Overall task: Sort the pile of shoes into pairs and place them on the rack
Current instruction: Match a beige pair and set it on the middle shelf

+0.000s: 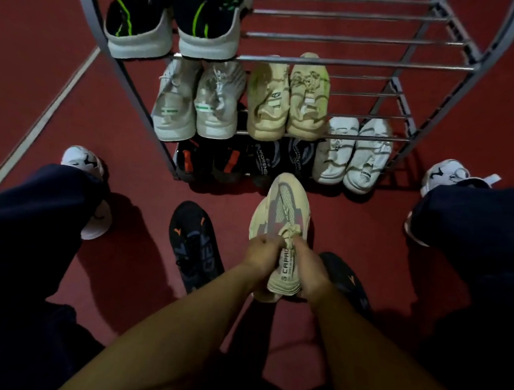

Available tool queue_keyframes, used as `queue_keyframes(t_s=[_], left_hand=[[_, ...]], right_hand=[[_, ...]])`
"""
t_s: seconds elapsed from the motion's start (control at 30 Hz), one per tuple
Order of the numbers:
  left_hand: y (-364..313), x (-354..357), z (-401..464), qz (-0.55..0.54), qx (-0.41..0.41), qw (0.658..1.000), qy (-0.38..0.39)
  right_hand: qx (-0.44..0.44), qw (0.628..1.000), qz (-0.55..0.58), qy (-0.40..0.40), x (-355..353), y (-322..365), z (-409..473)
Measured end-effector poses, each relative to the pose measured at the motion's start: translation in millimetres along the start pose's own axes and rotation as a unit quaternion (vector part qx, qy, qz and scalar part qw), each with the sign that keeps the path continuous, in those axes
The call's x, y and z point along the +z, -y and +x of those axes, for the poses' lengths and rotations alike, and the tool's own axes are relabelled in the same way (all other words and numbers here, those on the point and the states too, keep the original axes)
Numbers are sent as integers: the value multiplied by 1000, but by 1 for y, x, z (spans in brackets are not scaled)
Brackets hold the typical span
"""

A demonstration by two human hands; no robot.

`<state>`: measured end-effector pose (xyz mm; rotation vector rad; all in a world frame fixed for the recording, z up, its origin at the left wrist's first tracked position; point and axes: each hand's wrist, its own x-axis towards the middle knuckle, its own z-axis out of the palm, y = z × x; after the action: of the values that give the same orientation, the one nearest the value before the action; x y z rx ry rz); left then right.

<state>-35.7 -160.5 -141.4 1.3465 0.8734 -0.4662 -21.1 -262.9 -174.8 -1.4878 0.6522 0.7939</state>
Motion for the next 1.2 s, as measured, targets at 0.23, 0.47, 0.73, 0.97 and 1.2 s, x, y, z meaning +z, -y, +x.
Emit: queue_keyframes(t_s=[0.23,0.47,0.73,0.97,1.2], left_hand=[[42,-18,31,344,6,920,-188],[49,-16,28,288,-54,953,-79],[46,-24,14,273,-28,953,-128],[20,-61,2,164,-93,982,12],[-12,-87,-38,249,-141,943,170]], right_hand=[[-89,979,-60,-174,-22,-7,-1],[-109,938,31,-329,-15,-2,-16],[14,979,-184,-83,-28,-4,-14],[59,985,-160,19,-29,19,-39],[41,965,-253,55,-30,64,-115]])
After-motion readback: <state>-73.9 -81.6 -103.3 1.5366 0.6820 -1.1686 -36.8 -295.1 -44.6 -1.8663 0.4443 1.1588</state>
